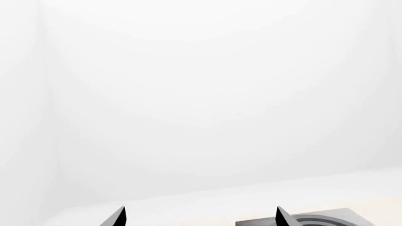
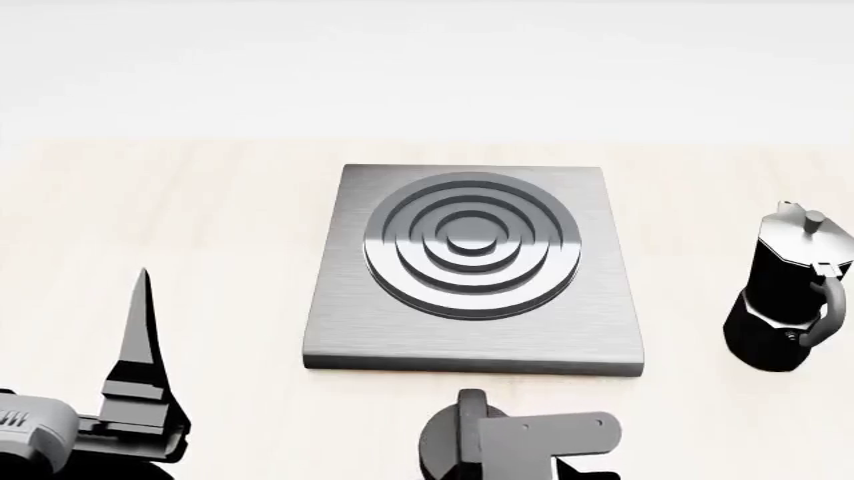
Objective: Turn on the stove.
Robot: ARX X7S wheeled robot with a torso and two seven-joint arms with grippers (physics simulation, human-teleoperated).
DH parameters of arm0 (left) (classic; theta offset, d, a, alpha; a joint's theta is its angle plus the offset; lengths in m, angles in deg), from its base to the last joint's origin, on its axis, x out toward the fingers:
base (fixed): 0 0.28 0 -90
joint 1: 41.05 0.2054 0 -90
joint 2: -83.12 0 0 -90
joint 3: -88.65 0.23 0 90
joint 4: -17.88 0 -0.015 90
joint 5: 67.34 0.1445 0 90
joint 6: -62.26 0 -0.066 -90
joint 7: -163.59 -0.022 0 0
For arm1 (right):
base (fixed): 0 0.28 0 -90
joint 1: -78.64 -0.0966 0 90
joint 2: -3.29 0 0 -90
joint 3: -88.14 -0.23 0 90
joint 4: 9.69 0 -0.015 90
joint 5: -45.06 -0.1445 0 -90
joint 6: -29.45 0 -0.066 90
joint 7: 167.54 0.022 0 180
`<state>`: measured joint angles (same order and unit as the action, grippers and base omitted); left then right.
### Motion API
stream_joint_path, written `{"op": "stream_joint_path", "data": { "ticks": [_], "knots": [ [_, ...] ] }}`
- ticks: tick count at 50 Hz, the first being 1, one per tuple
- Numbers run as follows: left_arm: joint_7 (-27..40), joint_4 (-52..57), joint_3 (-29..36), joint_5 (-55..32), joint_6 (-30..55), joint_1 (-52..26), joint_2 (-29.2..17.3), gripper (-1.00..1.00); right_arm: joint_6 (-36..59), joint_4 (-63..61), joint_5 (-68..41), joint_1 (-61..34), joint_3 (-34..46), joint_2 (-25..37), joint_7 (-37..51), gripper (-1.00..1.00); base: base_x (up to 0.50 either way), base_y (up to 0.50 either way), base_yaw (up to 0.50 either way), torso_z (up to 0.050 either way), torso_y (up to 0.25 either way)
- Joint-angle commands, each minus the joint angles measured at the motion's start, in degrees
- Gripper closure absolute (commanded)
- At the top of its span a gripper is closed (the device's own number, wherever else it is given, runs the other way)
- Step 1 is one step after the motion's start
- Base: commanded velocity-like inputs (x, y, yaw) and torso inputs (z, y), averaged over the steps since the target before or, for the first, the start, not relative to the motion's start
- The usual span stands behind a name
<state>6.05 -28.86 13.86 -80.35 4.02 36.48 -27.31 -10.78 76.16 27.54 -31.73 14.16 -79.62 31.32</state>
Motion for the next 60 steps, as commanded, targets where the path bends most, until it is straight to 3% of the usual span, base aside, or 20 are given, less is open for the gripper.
{"op": "stream_joint_path", "data": {
  "ticks": [1, 27, 60],
  "knots": [
    [0.2, -0.2, 0.1, -0.1, -0.1, -0.1, -0.1, -1.0, -0.4, -0.1, 0.5, 0.2, -0.6, 0.5, 1.9, -1.0, 0.0, 0.0, 0.0, 0.0, 0.0],
    [0.6, -0.2, 0.1, -0.6, -0.3, -0.2, -0.5, -1.0, -0.1, -1.5, 1.2, 0.9, -2.5, 1.7, 6.5, -1.0, 0.0, 0.0, 0.0, 0.0, 0.0],
    [1.2, 0.0, -0.1, -1.5, -0.3, -0.2, -0.9, -1.0, 4.8, -12.5, -1.2, 3.1, -6.7, 4.0, 10.6, -1.0, 0.0, 0.0, 0.0, 0.0, 0.0]
  ]
}}
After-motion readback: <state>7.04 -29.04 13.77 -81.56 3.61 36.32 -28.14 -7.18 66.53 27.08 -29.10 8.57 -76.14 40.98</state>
